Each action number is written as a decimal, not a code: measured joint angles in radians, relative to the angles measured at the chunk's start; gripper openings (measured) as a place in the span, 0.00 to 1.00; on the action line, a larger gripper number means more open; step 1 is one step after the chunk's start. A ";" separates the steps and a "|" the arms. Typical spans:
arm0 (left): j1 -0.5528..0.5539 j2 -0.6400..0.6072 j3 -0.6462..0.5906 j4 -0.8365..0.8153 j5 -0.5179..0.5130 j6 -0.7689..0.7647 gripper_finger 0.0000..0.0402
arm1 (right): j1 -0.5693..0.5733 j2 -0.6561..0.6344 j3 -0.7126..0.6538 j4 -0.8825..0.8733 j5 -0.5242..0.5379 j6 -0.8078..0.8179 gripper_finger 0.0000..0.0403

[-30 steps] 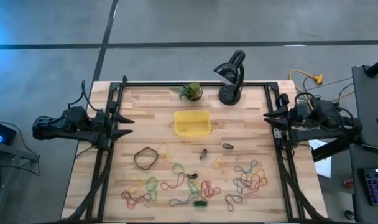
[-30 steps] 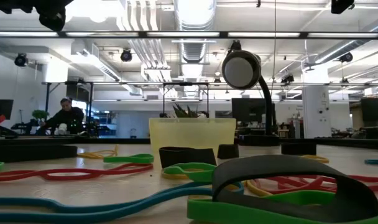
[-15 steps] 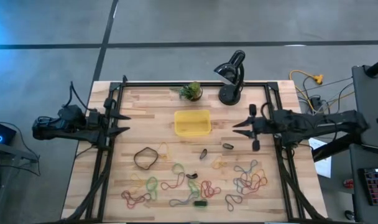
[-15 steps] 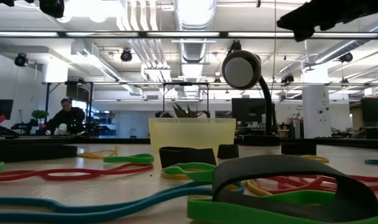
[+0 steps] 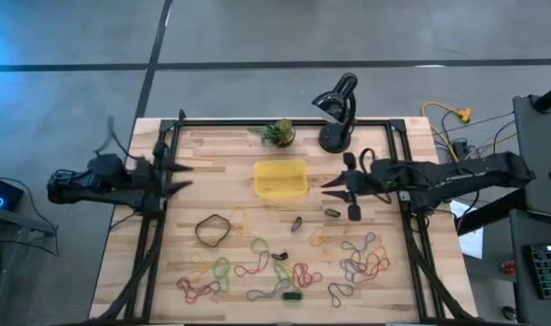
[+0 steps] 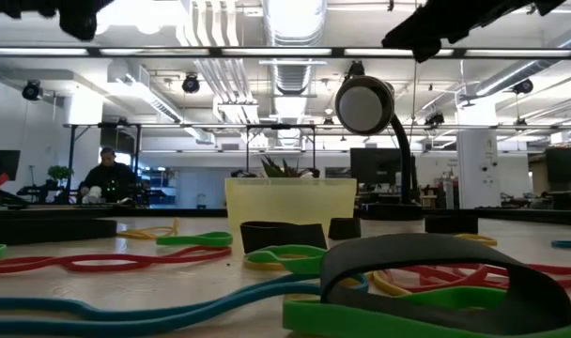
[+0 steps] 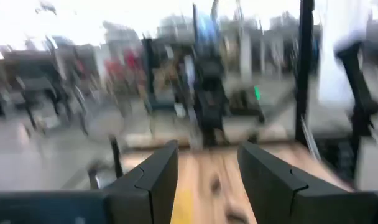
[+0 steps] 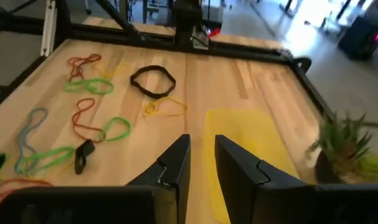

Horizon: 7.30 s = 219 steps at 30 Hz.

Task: Pick and place rubber bands into bin
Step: Put the black rubber band in the yellow bin

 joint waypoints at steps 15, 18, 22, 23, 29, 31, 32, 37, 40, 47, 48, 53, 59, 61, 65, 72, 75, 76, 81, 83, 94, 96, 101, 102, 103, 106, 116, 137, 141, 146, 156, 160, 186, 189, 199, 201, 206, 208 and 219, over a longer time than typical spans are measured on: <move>-0.002 0.230 -0.224 0.316 0.198 -0.079 0.38 | 0.232 0.299 0.091 -0.297 0.369 0.176 0.17; -0.002 0.323 -0.252 0.395 0.208 -0.080 0.38 | 0.245 0.286 0.090 -0.306 0.366 0.204 0.17; -0.003 0.474 -0.221 0.378 0.222 -0.137 0.38 | 0.272 0.251 0.090 -0.312 0.365 0.203 0.17; -0.003 0.514 -0.197 0.336 0.218 -0.155 0.38 | 0.280 0.247 0.090 -0.313 0.366 0.199 0.17; -0.059 0.818 -0.064 0.122 0.041 -0.235 0.38 | 0.303 0.241 0.084 -0.315 0.370 0.164 0.17; -0.088 0.919 -0.007 0.060 -0.001 -0.235 0.38 | 0.306 0.241 0.082 -0.318 0.370 0.164 0.17; -0.103 0.960 0.030 0.022 -0.028 -0.235 0.38 | 0.309 0.241 0.082 -0.319 0.370 0.164 0.17; -0.164 1.124 0.213 -0.316 -0.128 -0.251 0.38 | 0.316 0.241 0.080 -0.311 0.369 0.170 0.17; -0.181 1.184 0.287 -0.458 -0.146 -0.286 0.38 | 0.323 0.241 0.076 -0.311 0.367 0.172 0.17; -0.180 1.248 0.292 -0.498 -0.141 -0.289 0.38 | 0.325 0.241 0.054 -0.290 0.366 0.194 0.17; -0.179 1.257 0.289 -0.499 -0.139 -0.289 0.38 | 0.325 0.241 0.047 -0.284 0.365 0.198 0.17; -0.169 1.272 0.270 -0.476 -0.134 -0.288 0.38 | 0.325 0.241 0.009 -0.237 0.363 0.200 0.17; -0.137 1.252 0.212 -0.397 -0.085 -0.289 0.38 | 0.325 0.241 -0.022 -0.227 0.363 0.230 0.17; -0.129 1.247 0.197 -0.377 -0.077 -0.289 0.38 | 0.325 0.241 -0.028 -0.225 0.364 0.233 0.17; -0.117 1.242 0.176 -0.350 -0.055 -0.290 0.30 | 0.324 0.241 -0.045 -0.194 0.364 0.233 0.17; -0.119 1.236 0.173 -0.337 -0.019 -0.289 0.02 | 0.325 0.241 -0.056 -0.180 0.364 0.261 0.17; -0.126 1.228 0.178 -0.344 -0.024 -0.291 0.01 | 0.325 0.241 -0.057 -0.178 0.364 0.275 0.17; -0.130 1.224 0.184 -0.353 -0.033 -0.291 0.01 | 0.325 0.241 -0.057 -0.177 0.367 0.278 0.17; -0.156 1.183 0.248 -0.439 -0.085 -0.296 0.00 | 0.324 0.241 -0.058 -0.171 0.425 0.278 0.17; -0.166 1.166 0.276 -0.479 -0.126 -0.305 0.00 | 0.324 0.241 -0.060 -0.160 0.456 0.278 0.17; -0.175 1.112 0.394 -0.318 -0.367 -0.090 0.00 | 0.324 0.241 -0.063 -0.082 0.521 0.203 0.17; -0.169 1.112 0.409 -0.259 -0.387 -0.029 0.00 | 0.324 0.241 -0.063 -0.079 0.521 0.203 0.17; -0.141 1.112 0.431 -0.132 -0.458 0.089 0.00 | 0.324 0.241 -0.063 -0.076 0.521 0.203 0.17; -0.132 1.112 0.432 -0.106 -0.480 0.114 0.00 | 0.324 0.241 -0.063 -0.076 0.521 0.203 0.17; -0.121 1.111 0.432 -0.077 -0.500 0.138 0.00 | 0.324 0.241 -0.063 -0.076 0.521 0.203 0.17; -0.075 1.111 0.423 0.048 -0.525 0.218 0.00 | 0.324 0.241 -0.063 -0.075 0.521 0.203 0.17; 0.095 1.156 0.372 0.292 -0.426 0.324 0.00 | 0.324 0.242 -0.065 -0.070 0.523 0.199 0.17; 0.200 1.492 0.493 0.416 -0.308 0.366 0.01 | 0.324 0.242 -0.162 0.013 0.523 0.190 0.17; 0.200 1.492 0.508 0.357 -0.308 0.347 0.09 | 0.324 0.242 -0.169 0.041 0.523 0.187 0.17; 0.200 1.479 0.511 0.333 -0.307 0.339 0.23 | 0.324 0.242 -0.168 0.065 0.523 0.173 0.17; 0.196 1.404 0.511 0.193 -0.305 0.301 0.35 | 0.324 0.244 -0.177 0.064 0.494 0.284 0.17; 0.179 1.328 0.502 0.042 -0.304 0.217 0.35 | 0.324 0.259 -0.190 0.060 0.445 0.325 0.17; -0.198 0.608 0.072 -0.046 -0.277 -0.022 0.35 | 0.320 0.492 -0.149 -0.017 0.446 0.402 0.17; -0.219 0.588 0.050 -0.048 -0.275 -0.055 0.35 | 0.319 0.488 -0.151 -0.090 0.445 0.456 0.17; -0.266 0.595 0.027 -0.041 -0.271 -0.072 0.35 | 0.319 0.486 -0.151 -0.130 0.411 0.520 0.17; -0.267 0.598 0.027 -0.041 -0.271 -0.081 0.35 | 0.320 0.486 -0.151 -0.128 0.404 0.521 0.17; -0.272 0.596 0.012 -0.042 -0.271 -0.107 0.35 | 0.317 0.486 -0.153 -0.124 0.388 0.529 0.17; -0.275 0.595 0.008 -0.038 -0.271 -0.109 0.35 | 0.312 0.486 -0.153 -0.124 0.388 0.529 0.16; -0.278 0.595 0.001 -0.040 -0.271 -0.132 0.35 | 0.307 0.552 -0.145 -0.121 0.382 0.521 0.02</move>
